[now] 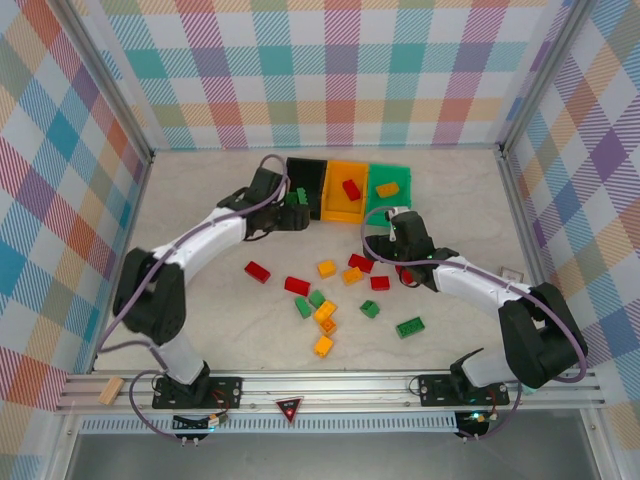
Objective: Sort the legos into containers by color
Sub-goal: Pick up the lego from the bottom-center of the table.
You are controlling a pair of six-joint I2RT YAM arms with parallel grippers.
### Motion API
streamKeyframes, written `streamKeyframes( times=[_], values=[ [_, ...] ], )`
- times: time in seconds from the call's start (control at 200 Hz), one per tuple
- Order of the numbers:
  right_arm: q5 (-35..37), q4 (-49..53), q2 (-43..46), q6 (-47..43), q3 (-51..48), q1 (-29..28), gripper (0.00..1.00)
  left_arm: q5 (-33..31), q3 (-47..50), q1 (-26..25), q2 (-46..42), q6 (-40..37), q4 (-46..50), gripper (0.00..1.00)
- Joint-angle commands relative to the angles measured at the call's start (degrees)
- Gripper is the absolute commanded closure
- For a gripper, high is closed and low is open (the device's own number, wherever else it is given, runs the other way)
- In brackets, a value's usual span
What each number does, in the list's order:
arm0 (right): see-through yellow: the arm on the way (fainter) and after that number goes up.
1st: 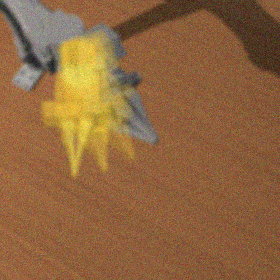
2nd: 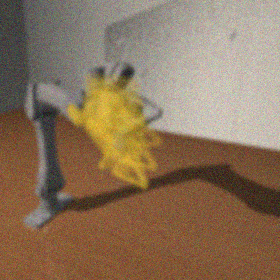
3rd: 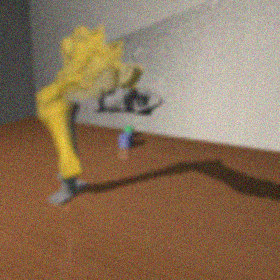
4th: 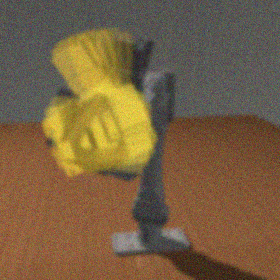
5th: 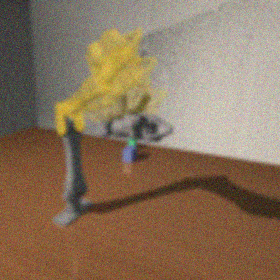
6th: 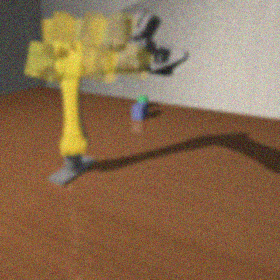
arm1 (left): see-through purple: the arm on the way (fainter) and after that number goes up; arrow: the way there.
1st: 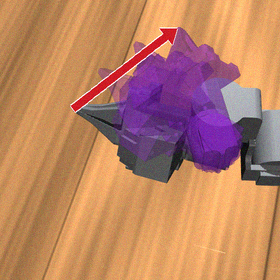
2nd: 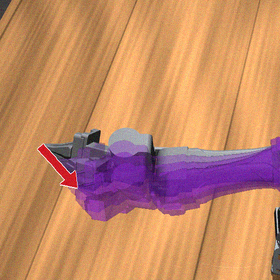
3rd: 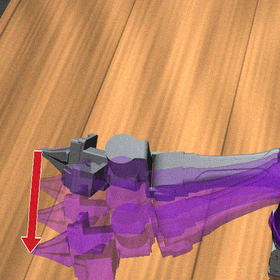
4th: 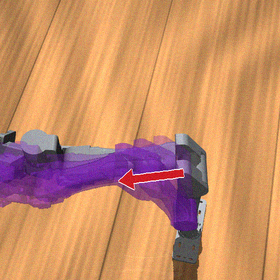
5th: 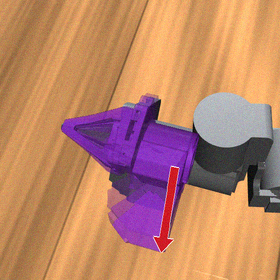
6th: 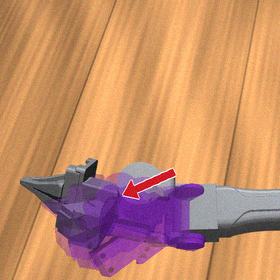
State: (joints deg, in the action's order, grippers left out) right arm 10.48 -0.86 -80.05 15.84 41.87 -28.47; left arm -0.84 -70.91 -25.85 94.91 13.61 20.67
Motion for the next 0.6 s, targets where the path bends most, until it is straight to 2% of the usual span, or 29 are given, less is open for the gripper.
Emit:
streamKeyframes(
  times=[0.0, 0.14, 0.285, 0.4, 0.595],
  values=[
    [-3.00, -0.94, -0.36, 0.69, -0.03, -0.18, 0.15, 1.62, 9.29, -0.24, -7.07, 0.42, -9.40, 0.12],
    [-7.63, -0.27, -1.86, 0.47, 0.61, -0.34, 0.16, -1.64, 17.87, -0.11, -13.72, -0.29, -10.38, 0.12],
    [-8.79, 1.90, -1.11, 2.08, 0.36, -2.17, 0.16, -4.90, 22.51, 0.07, -17.29, -2.21, -9.68, 0.12],
    [-9.67, 5.91, 1.39, 4.48, -0.49, -4.09, 0.17, -6.16, 25.68, 0.16, -19.02, -3.10, -11.55, 0.12],
    [-11.42, 18.23, 6.32, 9.70, -1.49, -5.24, 0.18, -6.43, 30.29, 0.27, -21.97, -3.93, -17.32, 0.13]
  ],
)
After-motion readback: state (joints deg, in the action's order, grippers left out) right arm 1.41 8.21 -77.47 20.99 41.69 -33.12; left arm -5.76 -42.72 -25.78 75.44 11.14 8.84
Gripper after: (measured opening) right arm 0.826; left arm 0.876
